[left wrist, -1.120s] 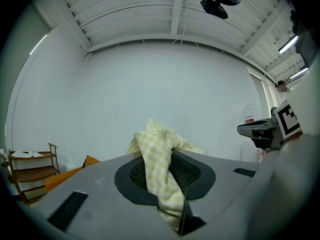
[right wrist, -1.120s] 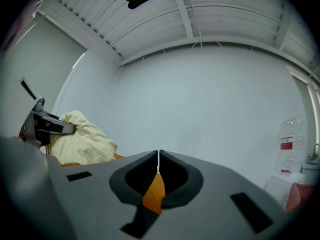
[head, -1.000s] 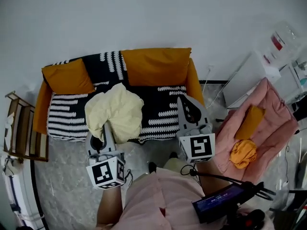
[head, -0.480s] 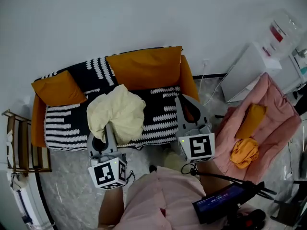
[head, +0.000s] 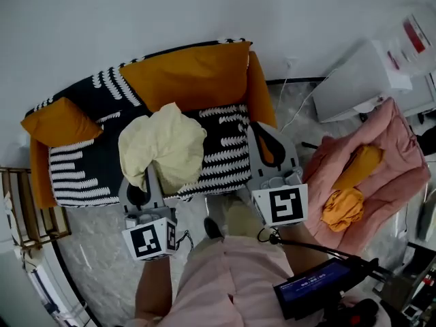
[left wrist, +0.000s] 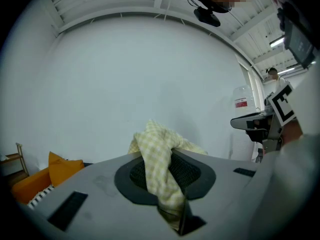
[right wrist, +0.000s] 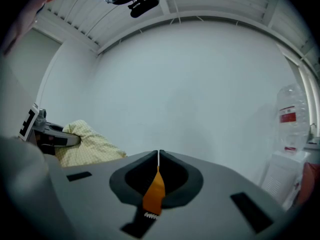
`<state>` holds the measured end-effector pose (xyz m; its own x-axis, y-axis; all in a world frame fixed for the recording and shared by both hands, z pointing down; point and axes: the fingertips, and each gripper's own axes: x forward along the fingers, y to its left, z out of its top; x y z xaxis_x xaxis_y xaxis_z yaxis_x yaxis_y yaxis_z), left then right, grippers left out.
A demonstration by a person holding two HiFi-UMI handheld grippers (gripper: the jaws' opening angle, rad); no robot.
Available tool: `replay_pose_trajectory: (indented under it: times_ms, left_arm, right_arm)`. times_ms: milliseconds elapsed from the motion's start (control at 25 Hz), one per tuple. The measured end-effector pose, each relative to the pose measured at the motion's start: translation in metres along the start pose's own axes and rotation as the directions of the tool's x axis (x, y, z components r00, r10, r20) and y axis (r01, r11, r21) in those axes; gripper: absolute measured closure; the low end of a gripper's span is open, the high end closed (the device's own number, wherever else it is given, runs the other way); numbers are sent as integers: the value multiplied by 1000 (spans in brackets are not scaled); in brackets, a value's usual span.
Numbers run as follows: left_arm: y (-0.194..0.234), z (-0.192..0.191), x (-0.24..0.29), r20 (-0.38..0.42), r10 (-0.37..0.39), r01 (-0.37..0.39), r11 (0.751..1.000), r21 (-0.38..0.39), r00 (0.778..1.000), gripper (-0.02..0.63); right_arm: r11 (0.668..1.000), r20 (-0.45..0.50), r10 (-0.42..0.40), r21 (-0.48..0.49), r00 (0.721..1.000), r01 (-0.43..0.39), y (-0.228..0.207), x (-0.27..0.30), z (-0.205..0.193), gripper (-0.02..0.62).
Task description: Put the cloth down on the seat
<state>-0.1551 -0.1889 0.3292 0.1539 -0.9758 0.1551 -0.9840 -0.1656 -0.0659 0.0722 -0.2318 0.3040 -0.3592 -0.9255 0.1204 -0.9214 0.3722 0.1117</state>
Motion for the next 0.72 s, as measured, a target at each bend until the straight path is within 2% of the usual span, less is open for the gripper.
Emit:
replay_pose_trajectory:
  times_ms: [440,720]
  left_arm:
    - [-21,-68,88,-103,-78,82,996,36,992,535]
    - [-29,-113,130,-174,-112,121,992,40,978,535]
  right_arm:
    - [997,-100,30,69,995,-24,-22,61,-59,584]
    - [994,-158,63,94,985,-48,-18,88,-96,584]
